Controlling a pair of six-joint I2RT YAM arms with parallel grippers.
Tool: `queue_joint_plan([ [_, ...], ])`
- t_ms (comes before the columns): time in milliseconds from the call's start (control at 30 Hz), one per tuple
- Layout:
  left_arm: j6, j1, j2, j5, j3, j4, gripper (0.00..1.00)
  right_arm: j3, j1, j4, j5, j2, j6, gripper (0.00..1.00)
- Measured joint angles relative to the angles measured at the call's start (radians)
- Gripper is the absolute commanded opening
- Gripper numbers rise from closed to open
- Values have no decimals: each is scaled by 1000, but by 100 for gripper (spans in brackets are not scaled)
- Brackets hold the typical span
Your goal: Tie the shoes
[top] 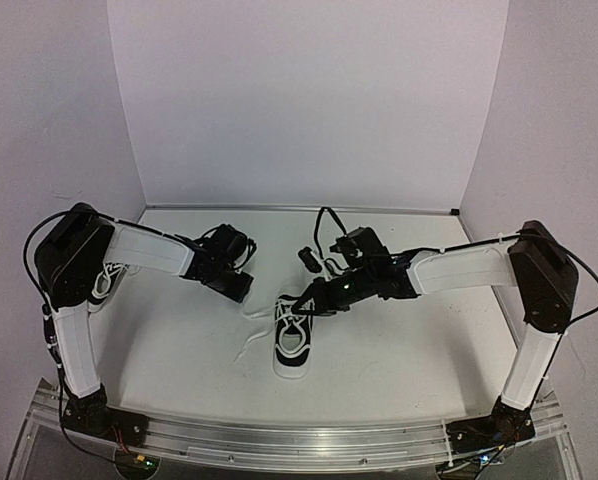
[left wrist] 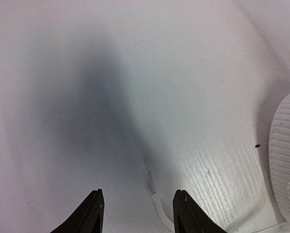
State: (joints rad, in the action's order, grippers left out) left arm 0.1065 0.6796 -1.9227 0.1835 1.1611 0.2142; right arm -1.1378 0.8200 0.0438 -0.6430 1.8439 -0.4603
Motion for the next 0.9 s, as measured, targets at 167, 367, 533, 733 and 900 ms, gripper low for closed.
queue_joint_plan([
  [167, 49, 0, -23, 22, 3, 54, 44, 0, 0, 0, 3, 0, 0, 0],
  [367, 68, 0, -23, 9, 2, 59, 21, 0, 0, 0, 5, 0, 0, 0],
  [533, 71, 0, -12, -15, -27, 42, 3, 0, 0, -1, 11, 0, 0, 0],
  [733, 70, 0, 163, -36, -132, 52, 0, 0, 0, -3, 21, 0, 0, 0],
  [900, 70, 0, 402, -35, -172, 41, 0, 0, 0, -7, 26, 0, 0, 0],
])
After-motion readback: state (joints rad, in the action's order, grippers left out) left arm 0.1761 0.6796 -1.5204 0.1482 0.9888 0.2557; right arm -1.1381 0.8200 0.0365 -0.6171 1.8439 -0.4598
